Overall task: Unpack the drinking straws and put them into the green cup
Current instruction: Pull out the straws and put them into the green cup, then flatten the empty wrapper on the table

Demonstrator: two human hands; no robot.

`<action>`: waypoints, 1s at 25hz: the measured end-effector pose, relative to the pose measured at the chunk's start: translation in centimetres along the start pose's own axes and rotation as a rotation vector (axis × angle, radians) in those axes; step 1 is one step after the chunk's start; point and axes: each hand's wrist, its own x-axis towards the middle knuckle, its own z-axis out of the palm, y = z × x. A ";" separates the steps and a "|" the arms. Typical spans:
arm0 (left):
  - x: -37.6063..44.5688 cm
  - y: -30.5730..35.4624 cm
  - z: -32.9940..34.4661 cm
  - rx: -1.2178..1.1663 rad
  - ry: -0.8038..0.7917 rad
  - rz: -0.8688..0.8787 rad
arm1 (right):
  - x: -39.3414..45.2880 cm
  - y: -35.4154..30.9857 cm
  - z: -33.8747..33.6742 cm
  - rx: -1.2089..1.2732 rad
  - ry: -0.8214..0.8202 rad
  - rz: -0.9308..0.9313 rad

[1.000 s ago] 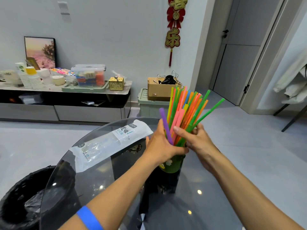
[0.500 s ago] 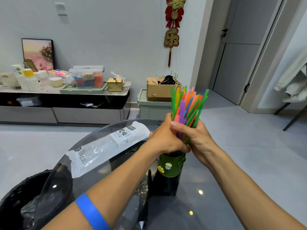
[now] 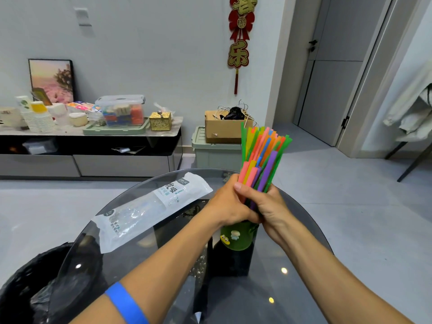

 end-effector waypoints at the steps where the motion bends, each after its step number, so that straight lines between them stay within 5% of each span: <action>1: -0.1 0.0 -0.1 0.005 -0.009 -0.005 | -0.1 0.3 0.0 -0.031 -0.010 0.010; 6: -2.9 -0.7 -1.8 0.024 -0.067 -0.060 | -1.0 0.5 -2.6 -0.184 -0.191 0.147; 11: -7.7 -4.8 -6.9 0.045 -0.042 -0.093 | -4.1 -0.1 -5.3 -0.633 -0.271 0.468; 14: -9.5 -8.8 -9.8 0.463 0.167 -0.159 | -6.0 -1.0 -5.1 -0.952 -0.362 0.495; 17: -10.9 -12.0 -11.3 0.925 0.209 -0.330 | -8.5 -0.4 -2.1 -1.123 -0.625 0.498; 22: -13.6 -11.7 -14.3 0.802 0.298 -0.175 | -10.2 3.5 5.5 -0.944 -0.588 0.365; 25: -15.2 -12.7 -15.6 0.897 0.213 -0.389 | -10.8 5.6 10.2 -0.654 -0.426 0.444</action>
